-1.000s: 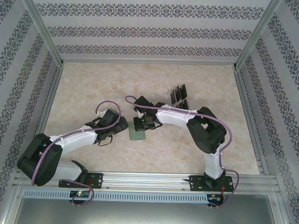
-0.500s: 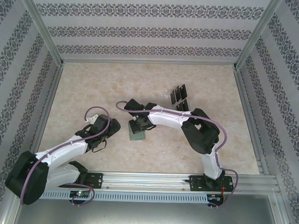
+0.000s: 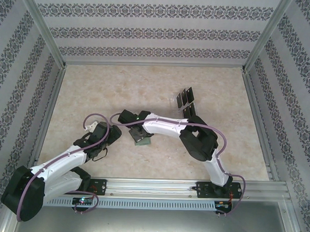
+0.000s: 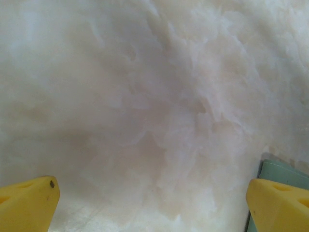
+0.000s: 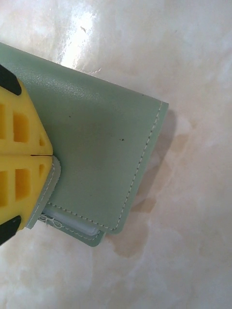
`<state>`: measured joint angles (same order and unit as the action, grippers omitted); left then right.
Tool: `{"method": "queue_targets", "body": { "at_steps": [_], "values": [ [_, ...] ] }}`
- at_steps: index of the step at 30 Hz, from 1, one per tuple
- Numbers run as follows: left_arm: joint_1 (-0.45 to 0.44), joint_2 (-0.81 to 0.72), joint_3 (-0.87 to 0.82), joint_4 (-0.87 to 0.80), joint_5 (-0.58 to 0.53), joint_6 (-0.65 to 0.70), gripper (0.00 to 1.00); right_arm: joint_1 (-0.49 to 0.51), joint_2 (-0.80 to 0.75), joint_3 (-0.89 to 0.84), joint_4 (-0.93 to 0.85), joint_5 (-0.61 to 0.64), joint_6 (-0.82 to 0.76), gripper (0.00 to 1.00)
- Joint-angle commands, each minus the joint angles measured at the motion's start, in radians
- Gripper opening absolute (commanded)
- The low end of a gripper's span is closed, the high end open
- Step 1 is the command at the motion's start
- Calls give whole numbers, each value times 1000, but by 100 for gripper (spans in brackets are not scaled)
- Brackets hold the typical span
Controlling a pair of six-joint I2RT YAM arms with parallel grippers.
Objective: Put the credit cards into the card holder
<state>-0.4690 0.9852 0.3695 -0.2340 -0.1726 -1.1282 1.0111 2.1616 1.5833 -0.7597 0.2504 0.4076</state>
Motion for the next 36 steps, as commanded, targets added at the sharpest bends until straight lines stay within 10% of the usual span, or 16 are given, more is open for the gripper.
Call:
{"method": "queue_targets", "body": {
  "at_steps": [1, 12, 36],
  "values": [
    [12, -22, -10, -25, 5, -16, 100, -5, 295, -129, -258, -94, -34, 0],
    [12, -13, 2, -33, 28, 12, 100, -2, 341, -144, -240, -319, -85, 0],
    [12, 271, 207, -56, 41, 294, 100, -132, -68, -203, -37, -600, -24, 0]
  ]
}}
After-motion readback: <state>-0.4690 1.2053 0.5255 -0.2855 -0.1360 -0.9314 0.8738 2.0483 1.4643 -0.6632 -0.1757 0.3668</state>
